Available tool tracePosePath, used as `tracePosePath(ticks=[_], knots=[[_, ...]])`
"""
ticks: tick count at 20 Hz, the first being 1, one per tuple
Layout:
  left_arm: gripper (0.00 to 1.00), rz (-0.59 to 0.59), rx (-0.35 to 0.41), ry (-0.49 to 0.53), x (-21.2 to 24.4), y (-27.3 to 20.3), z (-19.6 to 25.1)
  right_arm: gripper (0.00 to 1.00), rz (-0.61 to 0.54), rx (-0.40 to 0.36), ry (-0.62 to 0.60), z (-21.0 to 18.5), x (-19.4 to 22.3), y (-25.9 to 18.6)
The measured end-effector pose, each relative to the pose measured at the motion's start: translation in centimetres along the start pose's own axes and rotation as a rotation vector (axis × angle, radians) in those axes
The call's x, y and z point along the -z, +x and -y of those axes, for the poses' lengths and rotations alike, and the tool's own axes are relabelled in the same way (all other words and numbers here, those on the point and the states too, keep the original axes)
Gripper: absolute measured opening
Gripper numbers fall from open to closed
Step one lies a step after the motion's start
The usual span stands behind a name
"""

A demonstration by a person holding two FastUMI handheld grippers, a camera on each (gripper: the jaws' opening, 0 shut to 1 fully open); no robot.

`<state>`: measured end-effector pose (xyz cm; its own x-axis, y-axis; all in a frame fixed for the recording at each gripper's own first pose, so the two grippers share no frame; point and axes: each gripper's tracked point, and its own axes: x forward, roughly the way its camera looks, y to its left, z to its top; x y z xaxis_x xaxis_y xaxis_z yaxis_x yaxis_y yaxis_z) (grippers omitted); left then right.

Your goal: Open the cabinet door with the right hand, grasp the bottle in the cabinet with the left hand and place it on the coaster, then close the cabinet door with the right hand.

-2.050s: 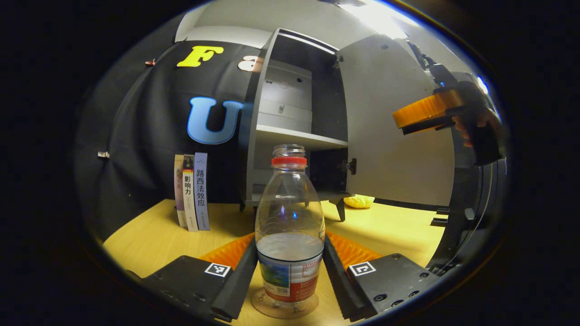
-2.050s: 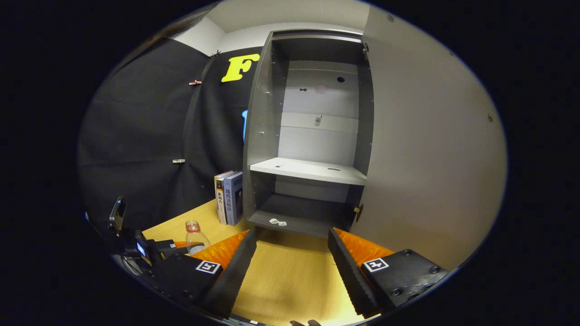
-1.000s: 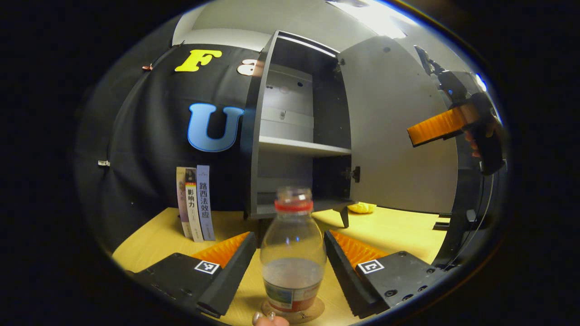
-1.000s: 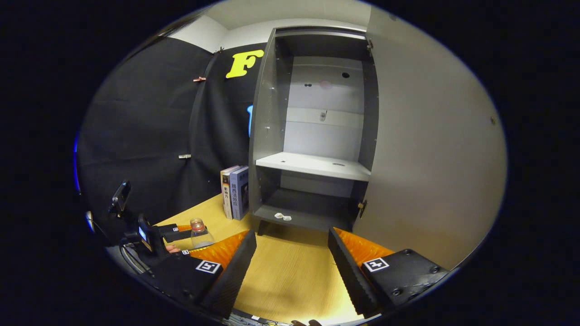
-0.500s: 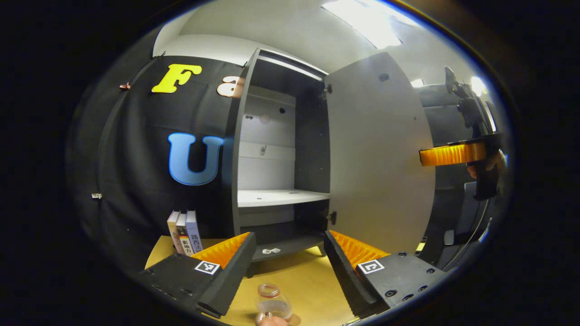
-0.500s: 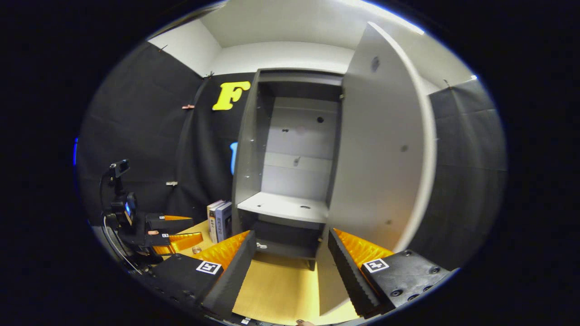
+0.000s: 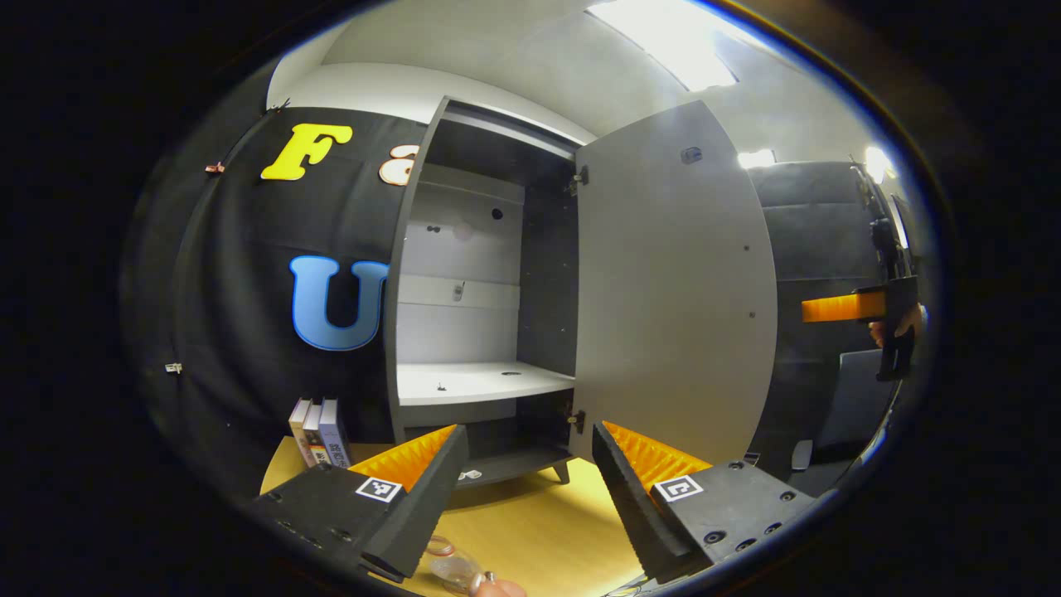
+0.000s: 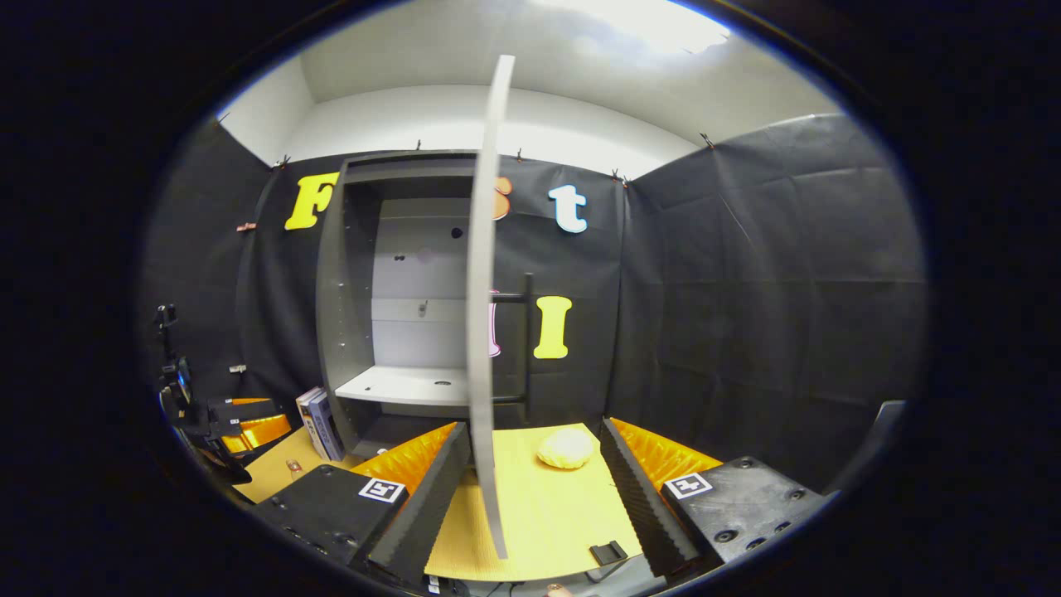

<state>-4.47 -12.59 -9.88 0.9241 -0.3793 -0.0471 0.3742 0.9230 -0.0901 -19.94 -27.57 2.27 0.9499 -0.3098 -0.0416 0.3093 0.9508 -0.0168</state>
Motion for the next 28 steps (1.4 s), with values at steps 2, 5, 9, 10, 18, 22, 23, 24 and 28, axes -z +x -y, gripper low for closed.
tracePosePath(ticks=[2,5,9,10,18,22,23,24,28], knots=[[0.94,0.015,0.005,-0.003,-0.9,0.4,1.5,0.92,0.019,-0.026,0.025,0.6,-0.3,1.6],[0.95,0.014,0.009,-0.022,-1.0,0.9,3.7,0.98,0.042,-0.093,0.041,0.4,-0.7,3.3],[0.95,-0.013,-0.014,-0.014,0.1,1.2,5.2,0.98,0.038,-0.191,0.021,-0.3,-0.5,4.9],[0.95,-0.017,-0.019,-0.013,0.3,1.3,5.4,0.97,0.031,-0.215,0.016,-0.5,-0.3,5.0],[0.95,-0.039,0.034,-0.071,0.9,1.6,6.9,0.97,-0.006,-0.431,0.032,-9.0,-0.1,4.4],[0.97,-0.028,0.038,-0.030,-0.4,0.2,4.4,0.98,-0.019,-0.502,0.041,-15.5,0.7,5.0],[0.95,-0.030,0.039,-0.014,-0.6,-0.1,3.6,0.98,-0.018,-0.509,0.038,-17.0,0.6,5.3],[0.95,-0.024,0.038,-0.001,-1.0,-0.6,2.7,0.98,-0.018,-0.516,0.033,-18.6,0.7,5.6],[0.95,-0.006,0.030,0.001,-2.1,-2.5,-0.9,0.98,-0.025,-0.574,0.070,-25.2,1.6,6.9]])
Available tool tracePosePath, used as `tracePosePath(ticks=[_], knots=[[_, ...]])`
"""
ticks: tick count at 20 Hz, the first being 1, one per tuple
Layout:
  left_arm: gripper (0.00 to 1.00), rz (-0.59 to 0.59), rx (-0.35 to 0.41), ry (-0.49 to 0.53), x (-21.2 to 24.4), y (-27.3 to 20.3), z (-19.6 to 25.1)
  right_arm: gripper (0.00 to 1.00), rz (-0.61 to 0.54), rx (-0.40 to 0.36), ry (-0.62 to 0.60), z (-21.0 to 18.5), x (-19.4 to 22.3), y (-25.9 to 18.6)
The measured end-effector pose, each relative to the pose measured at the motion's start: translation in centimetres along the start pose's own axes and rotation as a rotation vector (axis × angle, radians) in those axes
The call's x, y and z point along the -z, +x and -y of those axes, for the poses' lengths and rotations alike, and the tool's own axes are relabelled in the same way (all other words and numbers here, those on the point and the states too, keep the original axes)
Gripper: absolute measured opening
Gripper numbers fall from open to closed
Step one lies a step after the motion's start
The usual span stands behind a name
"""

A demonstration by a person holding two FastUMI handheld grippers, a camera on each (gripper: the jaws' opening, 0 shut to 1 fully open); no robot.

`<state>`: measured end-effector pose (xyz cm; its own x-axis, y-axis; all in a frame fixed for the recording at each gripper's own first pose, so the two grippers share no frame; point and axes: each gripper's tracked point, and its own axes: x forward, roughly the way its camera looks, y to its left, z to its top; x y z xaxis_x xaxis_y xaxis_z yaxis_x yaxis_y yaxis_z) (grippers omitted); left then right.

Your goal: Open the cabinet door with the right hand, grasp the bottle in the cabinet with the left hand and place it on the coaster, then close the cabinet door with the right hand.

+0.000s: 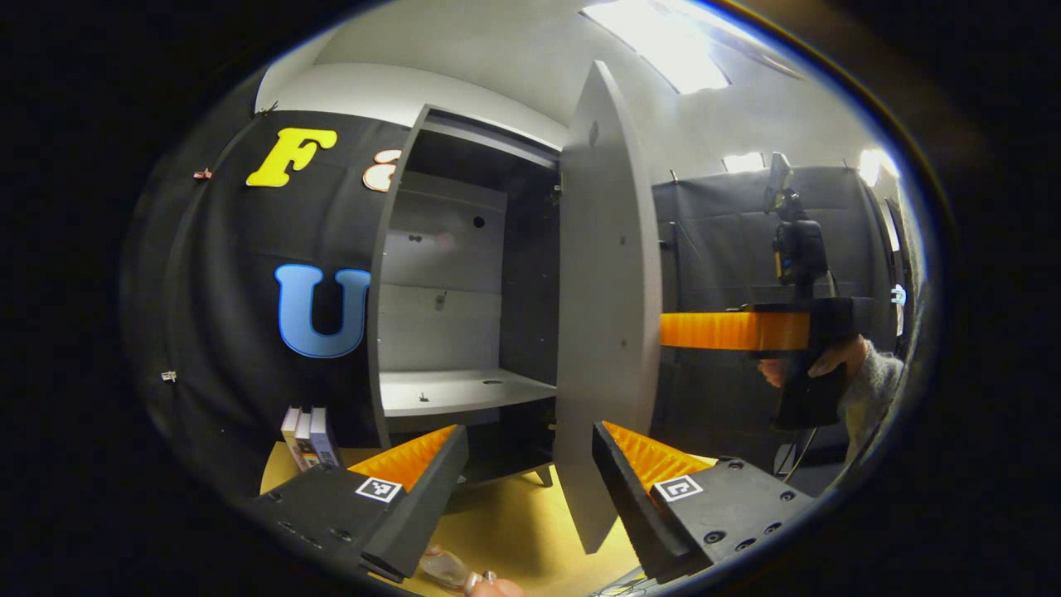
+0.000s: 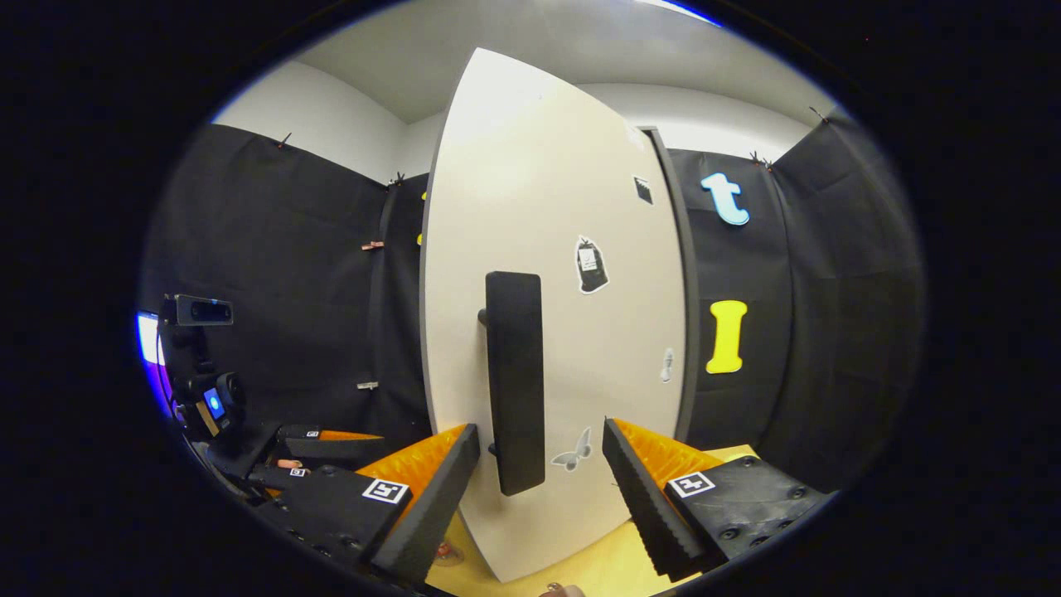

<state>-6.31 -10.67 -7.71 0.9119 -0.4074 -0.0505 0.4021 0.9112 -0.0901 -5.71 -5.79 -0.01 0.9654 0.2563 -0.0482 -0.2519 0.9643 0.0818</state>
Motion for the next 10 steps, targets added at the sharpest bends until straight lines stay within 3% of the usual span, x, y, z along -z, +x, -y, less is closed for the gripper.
tracePosePath(ticks=[4,10], knots=[[0.95,-0.016,-0.027,0.025,-0.6,-1.5,-3.0,0.98,0.026,-0.002,-0.003,-1.3,-0.1,1.0],[0.95,0.000,-0.027,-0.018,-2.0,-0.6,-1.6,0.98,0.053,0.183,-0.043,3.7,1.1,-1.2]])
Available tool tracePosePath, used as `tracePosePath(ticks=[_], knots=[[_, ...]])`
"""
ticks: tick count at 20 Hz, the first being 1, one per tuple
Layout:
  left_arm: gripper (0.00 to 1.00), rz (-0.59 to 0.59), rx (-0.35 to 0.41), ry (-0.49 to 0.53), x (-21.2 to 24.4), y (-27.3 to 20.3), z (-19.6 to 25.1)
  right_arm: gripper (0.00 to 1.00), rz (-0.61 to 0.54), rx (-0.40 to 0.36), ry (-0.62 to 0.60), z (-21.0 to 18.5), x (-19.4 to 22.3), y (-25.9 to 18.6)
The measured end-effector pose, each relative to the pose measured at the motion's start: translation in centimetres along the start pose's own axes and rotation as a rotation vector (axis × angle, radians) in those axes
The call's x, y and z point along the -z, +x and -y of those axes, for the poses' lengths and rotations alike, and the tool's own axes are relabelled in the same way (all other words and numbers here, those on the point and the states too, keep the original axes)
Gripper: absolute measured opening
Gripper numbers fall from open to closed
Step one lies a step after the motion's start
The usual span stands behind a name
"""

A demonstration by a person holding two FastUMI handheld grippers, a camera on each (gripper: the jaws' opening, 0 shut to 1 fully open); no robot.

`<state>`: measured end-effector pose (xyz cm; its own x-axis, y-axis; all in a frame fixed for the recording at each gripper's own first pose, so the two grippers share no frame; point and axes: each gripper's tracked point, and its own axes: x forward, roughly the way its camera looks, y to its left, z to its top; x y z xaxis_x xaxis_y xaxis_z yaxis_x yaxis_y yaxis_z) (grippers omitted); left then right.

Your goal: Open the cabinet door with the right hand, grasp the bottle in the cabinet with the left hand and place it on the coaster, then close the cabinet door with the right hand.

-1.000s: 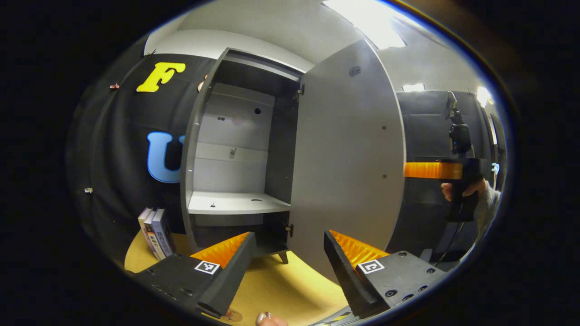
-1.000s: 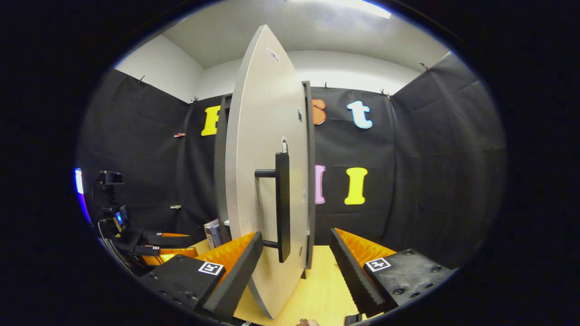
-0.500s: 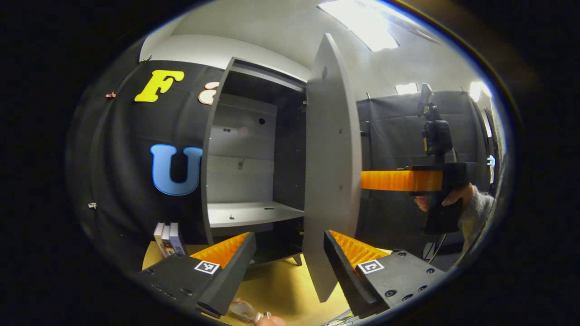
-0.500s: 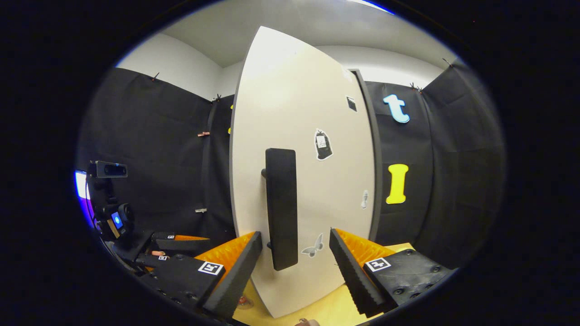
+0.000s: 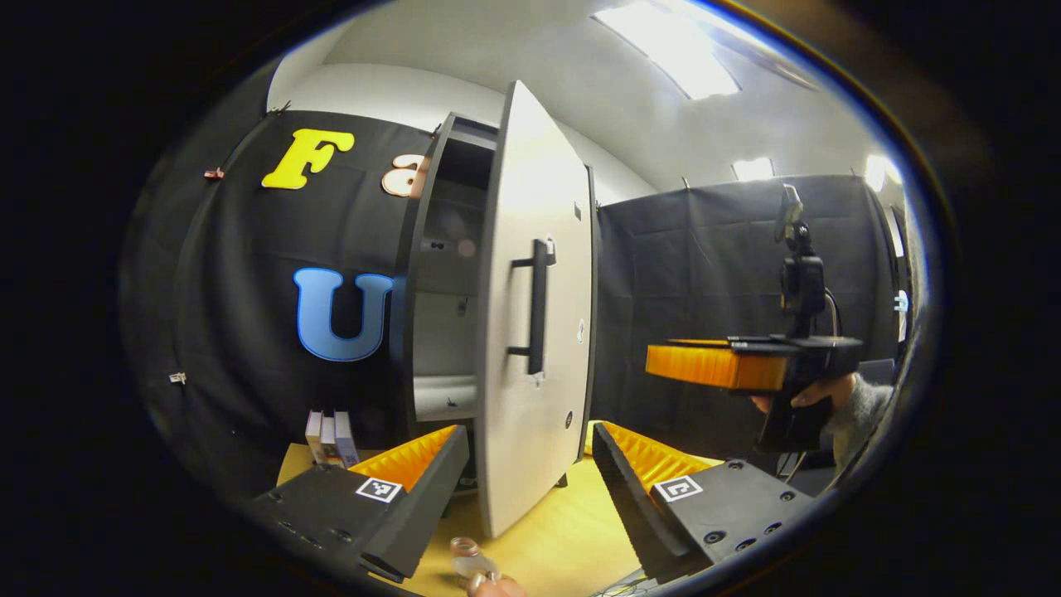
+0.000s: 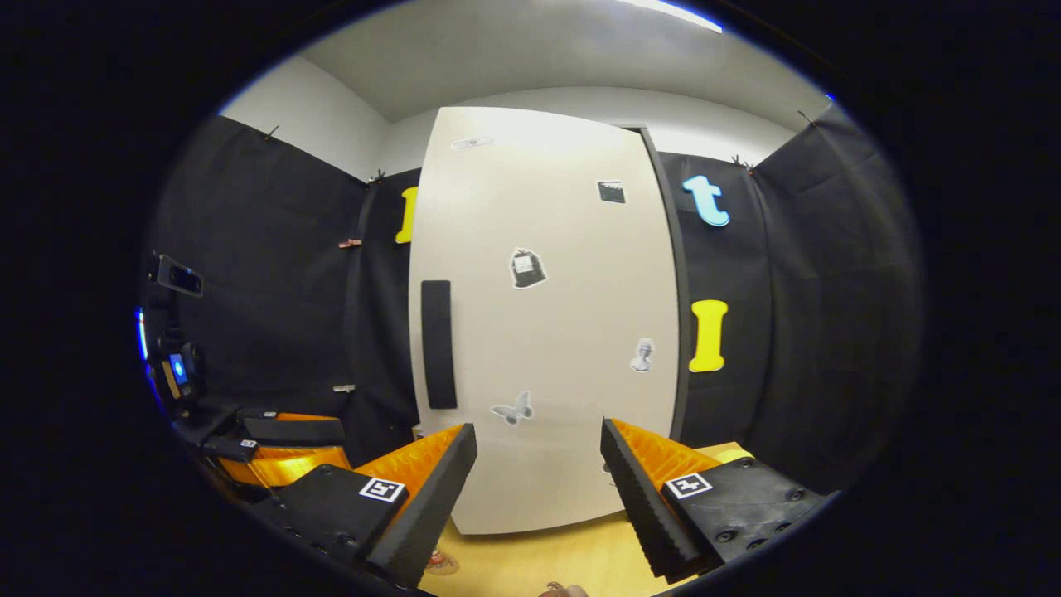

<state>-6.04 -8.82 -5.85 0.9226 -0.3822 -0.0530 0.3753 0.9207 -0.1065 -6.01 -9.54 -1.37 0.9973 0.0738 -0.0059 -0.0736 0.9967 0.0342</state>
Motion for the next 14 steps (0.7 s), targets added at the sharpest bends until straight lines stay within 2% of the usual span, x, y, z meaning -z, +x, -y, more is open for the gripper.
tracePosePath(ticks=[2,4,7,9,14], knots=[[0.92,0.008,-0.018,0.024,-0.8,0.3,1.1,0.98,0.042,0.030,-0.018,0.9,-0.3,-0.6],[0.95,0.028,-0.030,0.049,-1.6,1.1,2.0,0.98,0.064,0.060,-0.047,2.0,-0.7,-1.0],[0.92,0.073,-0.092,0.055,-2.9,2.4,2.5,0.98,0.079,0.055,-0.046,2.8,-1.4,-1.0],[0.95,0.111,-0.134,0.054,-3.9,2.9,2.6,0.98,0.076,0.045,-0.045,3.3,-1.4,-1.1],[0.94,0.115,-0.152,0.034,-4.1,4.3,3.6,0.98,0.031,0.049,-0.034,5.1,-0.5,-1.1]])
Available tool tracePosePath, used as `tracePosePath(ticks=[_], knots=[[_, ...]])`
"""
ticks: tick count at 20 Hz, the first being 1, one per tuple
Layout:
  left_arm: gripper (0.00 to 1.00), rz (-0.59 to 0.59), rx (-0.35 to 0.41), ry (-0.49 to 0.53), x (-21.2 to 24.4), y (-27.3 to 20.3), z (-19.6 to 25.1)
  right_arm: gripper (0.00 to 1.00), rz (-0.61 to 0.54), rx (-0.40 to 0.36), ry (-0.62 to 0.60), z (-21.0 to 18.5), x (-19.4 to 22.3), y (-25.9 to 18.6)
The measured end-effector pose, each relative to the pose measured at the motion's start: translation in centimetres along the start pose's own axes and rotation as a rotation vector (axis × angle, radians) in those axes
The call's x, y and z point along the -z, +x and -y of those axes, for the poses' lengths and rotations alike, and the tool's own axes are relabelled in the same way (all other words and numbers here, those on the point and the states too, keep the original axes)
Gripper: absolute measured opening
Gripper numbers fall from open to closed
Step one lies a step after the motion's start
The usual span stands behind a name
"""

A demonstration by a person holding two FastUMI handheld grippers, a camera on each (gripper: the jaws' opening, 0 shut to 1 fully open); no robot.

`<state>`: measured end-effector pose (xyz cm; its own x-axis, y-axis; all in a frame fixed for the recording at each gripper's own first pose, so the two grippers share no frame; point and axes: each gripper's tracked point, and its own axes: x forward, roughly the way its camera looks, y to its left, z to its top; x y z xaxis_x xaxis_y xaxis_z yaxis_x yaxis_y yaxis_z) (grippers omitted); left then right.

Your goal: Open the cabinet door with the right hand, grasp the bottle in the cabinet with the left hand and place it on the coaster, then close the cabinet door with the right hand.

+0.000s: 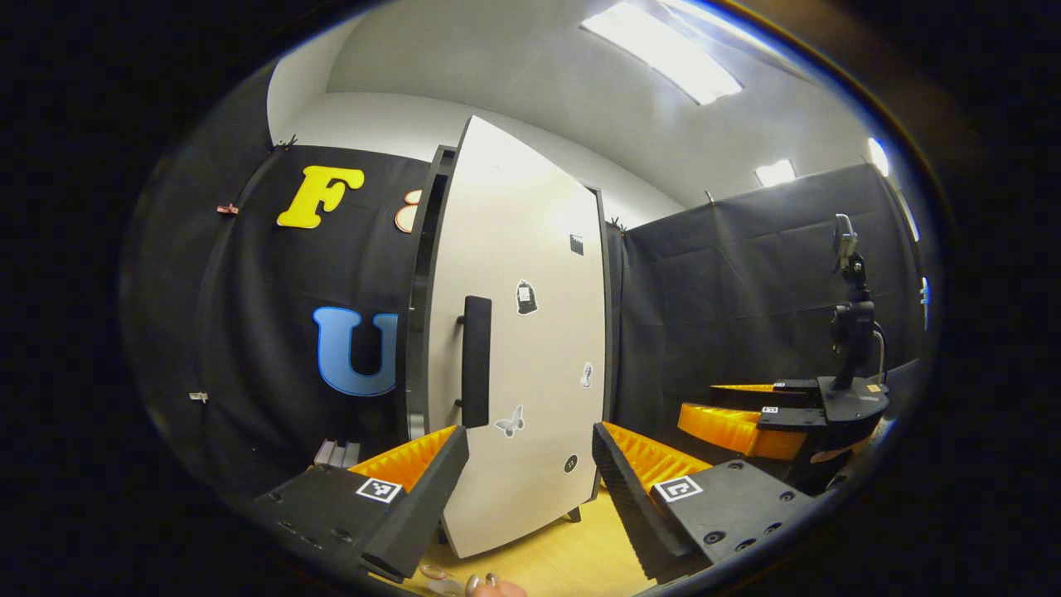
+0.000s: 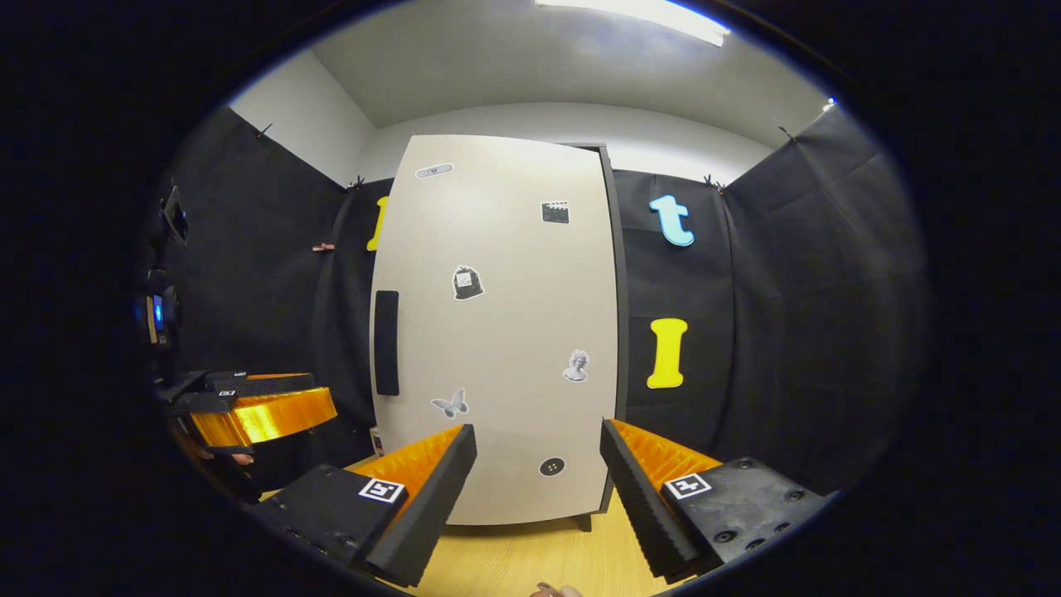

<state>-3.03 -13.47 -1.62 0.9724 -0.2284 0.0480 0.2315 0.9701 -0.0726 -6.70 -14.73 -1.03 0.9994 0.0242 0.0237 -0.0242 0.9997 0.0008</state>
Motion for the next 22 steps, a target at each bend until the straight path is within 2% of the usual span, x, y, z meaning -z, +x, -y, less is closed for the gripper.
tracePosePath(ticks=[3,7,13,22], knots=[[0.95,0.002,-0.018,-0.020,-0.1,0.3,0.2,0.98,-0.029,-0.019,-0.011,0.1,0.9,0.2],[0.95,-0.051,-0.058,0.028,1.1,0.0,0.0,0.98,-0.050,-0.039,-0.010,-0.1,1.2,0.1],[0.95,-0.050,-0.032,0.028,0.9,0.1,0.8,0.98,-0.047,-0.050,-0.023,-0.3,1.0,0.1],[0.95,-0.059,-0.037,0.027,1.2,-0.4,0.3,0.98,-0.039,-0.044,-0.021,-0.3,0.7,-0.1]])
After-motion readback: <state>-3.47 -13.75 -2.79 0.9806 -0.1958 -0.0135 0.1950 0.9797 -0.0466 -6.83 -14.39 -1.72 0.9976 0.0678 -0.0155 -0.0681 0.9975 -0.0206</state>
